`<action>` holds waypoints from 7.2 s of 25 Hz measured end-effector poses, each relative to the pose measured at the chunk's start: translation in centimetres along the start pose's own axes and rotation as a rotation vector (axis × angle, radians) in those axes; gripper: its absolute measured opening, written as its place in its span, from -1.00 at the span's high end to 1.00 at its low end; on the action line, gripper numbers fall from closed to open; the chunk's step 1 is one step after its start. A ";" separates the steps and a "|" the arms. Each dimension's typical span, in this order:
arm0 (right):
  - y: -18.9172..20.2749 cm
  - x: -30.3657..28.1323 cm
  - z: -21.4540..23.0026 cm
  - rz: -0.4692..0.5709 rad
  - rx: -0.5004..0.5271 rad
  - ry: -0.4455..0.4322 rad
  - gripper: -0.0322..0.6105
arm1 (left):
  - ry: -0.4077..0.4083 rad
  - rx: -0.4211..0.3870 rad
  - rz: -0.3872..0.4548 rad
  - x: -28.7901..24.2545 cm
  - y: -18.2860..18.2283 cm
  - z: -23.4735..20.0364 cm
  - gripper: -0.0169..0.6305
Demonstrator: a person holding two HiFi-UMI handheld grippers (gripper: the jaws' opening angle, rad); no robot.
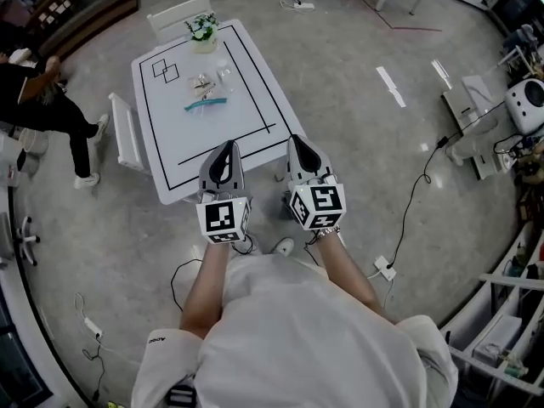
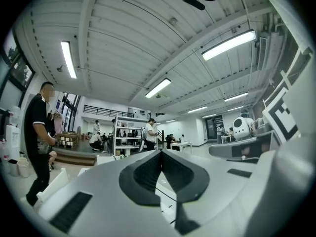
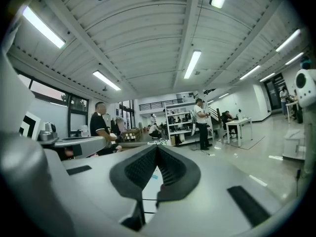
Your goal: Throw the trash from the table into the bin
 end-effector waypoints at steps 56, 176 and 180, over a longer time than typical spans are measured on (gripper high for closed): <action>19.3 -40.5 -11.9 -0.903 0.726 -0.712 0.66 | -0.207 0.127 -0.199 -10.5 12.3 -27.8 0.93; 38.7 12.8 21.0 -0.463 -0.436 0.850 0.79 | 0.848 -0.066 -0.497 -10.4 36.0 24.3 0.93; 44.0 11.6 22.3 -0.498 -0.503 0.884 0.79 | 0.875 -0.064 -0.525 -11.0 40.1 25.0 0.93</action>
Point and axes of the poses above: the fingertips, and each gripper's own axes: x backward along the fingers, z to its right, y out of its underside, the point moved 6 cm from there along x, backward along the fingers, and after that the axes turned 5 degrees about -x, right-handed, at the moved point
